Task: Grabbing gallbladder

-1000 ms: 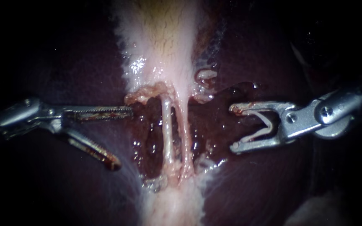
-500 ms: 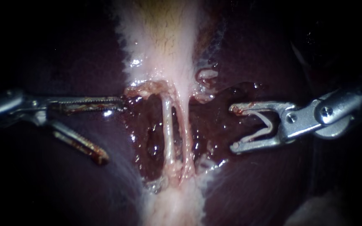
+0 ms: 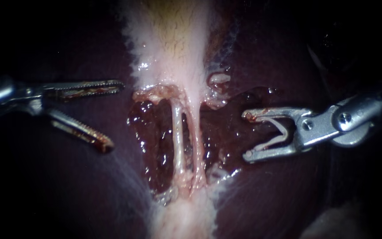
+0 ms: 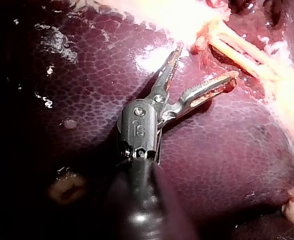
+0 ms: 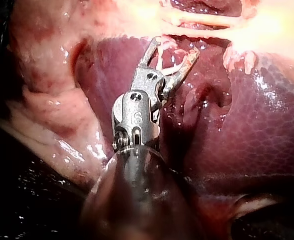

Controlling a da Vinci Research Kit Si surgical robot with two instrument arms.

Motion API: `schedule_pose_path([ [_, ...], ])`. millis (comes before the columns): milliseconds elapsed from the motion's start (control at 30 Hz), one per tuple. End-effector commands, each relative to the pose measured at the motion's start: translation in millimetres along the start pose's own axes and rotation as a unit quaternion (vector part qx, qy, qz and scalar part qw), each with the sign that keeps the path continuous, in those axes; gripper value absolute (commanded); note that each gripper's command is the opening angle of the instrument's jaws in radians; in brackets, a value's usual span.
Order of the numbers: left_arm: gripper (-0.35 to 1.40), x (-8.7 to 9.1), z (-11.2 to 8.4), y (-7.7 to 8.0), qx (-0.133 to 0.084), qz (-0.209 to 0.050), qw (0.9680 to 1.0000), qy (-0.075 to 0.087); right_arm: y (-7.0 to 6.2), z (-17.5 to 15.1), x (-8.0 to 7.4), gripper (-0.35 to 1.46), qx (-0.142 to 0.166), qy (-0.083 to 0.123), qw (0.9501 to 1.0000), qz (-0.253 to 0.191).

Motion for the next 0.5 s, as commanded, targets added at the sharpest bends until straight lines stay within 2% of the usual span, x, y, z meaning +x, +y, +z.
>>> schedule_pose_path([
  [33, 0.76, 0.1, 0.3, -0.1, 0.001, 0.008, 1.0000, 0.001, 0.0, 0.0, 0.0, 0.49, 0.000, 0.000, 1.0000, 0.000],
  [200, 0.64, 1.0, 1.7, -0.4, 0.012, 0.036, 0.9993, 0.000, 0.0, 0.0, 0.0, 0.49, 0.000, 0.000, 1.0000, 0.000],
  [267, 0.56, 1.2, 2.3, -0.4, 0.016, 0.052, 0.9985, 0.000, 0.0, 0.0, 0.0, 0.49, 0.000, 0.000, 1.0000, 0.000],
  [500, 0.32, 1.8, 4.2, -0.5, 0.033, 0.086, 0.9957, -0.004, 0.0, 0.1, 0.0, 0.49, 0.000, 0.000, 1.0000, 0.000],
])
